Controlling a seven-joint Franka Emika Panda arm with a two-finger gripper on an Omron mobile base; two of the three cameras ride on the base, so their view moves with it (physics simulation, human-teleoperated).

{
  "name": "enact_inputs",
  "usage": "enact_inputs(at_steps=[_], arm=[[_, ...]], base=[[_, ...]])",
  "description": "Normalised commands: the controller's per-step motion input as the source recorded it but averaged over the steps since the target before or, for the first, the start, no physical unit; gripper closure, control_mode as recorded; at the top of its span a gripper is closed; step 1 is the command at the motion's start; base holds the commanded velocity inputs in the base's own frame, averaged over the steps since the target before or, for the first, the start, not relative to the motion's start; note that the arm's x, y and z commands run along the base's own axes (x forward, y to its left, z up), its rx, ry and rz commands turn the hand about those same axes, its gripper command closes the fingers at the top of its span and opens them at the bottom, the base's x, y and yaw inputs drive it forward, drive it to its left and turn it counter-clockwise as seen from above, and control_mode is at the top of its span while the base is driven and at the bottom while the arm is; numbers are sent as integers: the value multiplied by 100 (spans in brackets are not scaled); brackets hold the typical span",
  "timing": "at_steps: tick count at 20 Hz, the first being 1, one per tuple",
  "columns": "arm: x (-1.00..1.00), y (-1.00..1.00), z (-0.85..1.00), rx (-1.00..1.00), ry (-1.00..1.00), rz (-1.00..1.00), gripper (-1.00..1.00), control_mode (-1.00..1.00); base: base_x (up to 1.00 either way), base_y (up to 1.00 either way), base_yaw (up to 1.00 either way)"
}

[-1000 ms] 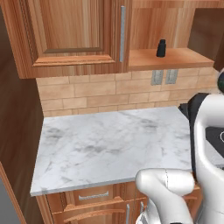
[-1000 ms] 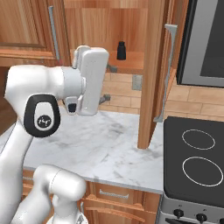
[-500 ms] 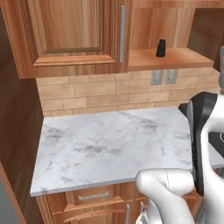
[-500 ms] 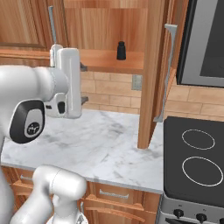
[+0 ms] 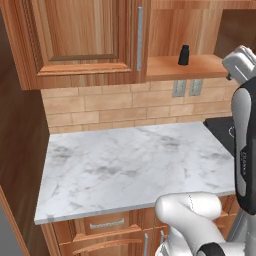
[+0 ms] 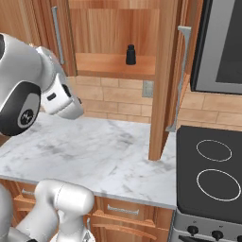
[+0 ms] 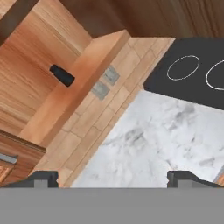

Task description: Move the ketchup and shaker from the cabinet to the dining counter.

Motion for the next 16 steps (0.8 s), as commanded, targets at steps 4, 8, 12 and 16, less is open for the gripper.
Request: enact_inputs(at_steps=[4,8,12,16], arm=[[0,47,0,-38,4,48,-100,-100],[6,51,0,-30,-1,44,-100,-100],[23,62,0,-21,0,20,-100,-100],[28,67,0,-21,0,13,-100,-100]], base=[[0,0,0],[0,0,0],[0,0,0],[0,0,0]])
